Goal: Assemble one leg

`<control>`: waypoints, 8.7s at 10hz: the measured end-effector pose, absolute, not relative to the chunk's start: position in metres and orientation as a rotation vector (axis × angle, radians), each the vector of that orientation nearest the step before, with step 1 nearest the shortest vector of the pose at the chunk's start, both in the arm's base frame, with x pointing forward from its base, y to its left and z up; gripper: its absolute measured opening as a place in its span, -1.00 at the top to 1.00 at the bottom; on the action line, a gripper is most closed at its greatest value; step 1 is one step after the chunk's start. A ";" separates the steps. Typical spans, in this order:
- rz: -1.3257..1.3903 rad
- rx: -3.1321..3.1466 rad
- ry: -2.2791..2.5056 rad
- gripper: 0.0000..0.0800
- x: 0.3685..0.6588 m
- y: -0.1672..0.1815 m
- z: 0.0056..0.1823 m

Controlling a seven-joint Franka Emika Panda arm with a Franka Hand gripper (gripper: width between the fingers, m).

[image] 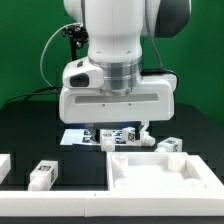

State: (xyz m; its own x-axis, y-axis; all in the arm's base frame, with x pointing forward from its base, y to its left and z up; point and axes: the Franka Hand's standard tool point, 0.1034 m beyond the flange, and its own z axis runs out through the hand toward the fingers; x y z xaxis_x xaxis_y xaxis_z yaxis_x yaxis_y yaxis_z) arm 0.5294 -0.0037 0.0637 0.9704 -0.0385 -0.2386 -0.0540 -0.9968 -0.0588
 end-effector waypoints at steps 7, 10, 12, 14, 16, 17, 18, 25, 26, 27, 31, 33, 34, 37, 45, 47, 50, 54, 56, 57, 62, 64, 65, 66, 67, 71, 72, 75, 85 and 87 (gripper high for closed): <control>0.424 -3.076 0.303 -0.62 0.517 0.040 0.071; 0.414 -3.066 0.383 -0.62 0.515 0.043 0.071; 0.333 -2.958 0.837 -0.62 0.487 0.069 0.074; 0.249 -2.913 0.927 -0.62 0.487 0.091 0.072; 0.250 -2.919 0.908 -0.62 0.486 0.090 0.072; 0.250 -2.918 0.911 -0.62 0.486 0.091 0.071; 0.230 -2.896 0.975 -0.62 0.477 0.097 0.061; 0.278 -2.920 0.953 -0.37 0.447 0.133 0.013; 0.278 -2.920 0.953 -0.03 0.447 0.133 0.013; 0.278 -2.920 0.953 -0.03 0.447 0.133 0.013; 0.308 -2.853 1.181 0.29 0.443 0.137 0.023; 0.305 -2.650 1.585 0.29 0.441 0.139 0.033; 0.276 -2.485 1.805 0.29 0.441 0.144 0.034; 0.271 -2.339 1.977 0.29 0.440 0.151 0.034; 0.360 -1.626 2.652 0.29 0.411 0.176 0.032; 0.398 -1.537 2.705 0.29 0.407 0.178 0.031; 0.486 -1.477 2.794 0.29 0.388 0.177 0.019; 0.473 -1.582 2.720 0.03 0.388 0.181 0.018; 0.473 -1.603 2.703 -0.53 0.388 0.181 0.019; 0.478 -1.654 2.652 -0.53 0.391 0.182 0.027; 0.424 -2.154 2.183 -0.62 0.409 0.186 0.068; 0.414 -2.284 2.024 -0.62 0.409 0.186 0.068; 0.404 -2.382 1.906 -0.62 0.410 0.186 0.067; 0.379 -2.545 1.697 -0.62 0.414 0.188 0.066; 0.341 -2.674 1.467 -0.62 0.419 0.190 0.067; 0.288 -2.922 0.809 -0.62 0.413 0.205 0.064; 0.282 -2.941 0.713 -0.62 0.413 0.204 0.064; 0.231 -3.032 0.099 -0.62 0.414 0.202 0.059; 0.171 -2.867 -1.219 -0.62 0.416 0.197 0.045; 0.244 -2.875 -1.195 -0.62 0.412 0.195 0.044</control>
Offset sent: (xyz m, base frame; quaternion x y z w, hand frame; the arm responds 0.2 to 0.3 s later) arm -0.0190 0.0388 0.0195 -0.0675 -0.0318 0.0445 0.9962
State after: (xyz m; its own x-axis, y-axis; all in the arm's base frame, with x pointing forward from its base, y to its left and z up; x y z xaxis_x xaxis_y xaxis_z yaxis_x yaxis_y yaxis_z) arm 0.4117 0.1955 0.0445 0.6948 0.7062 -0.1365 0.7033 -0.7068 -0.0769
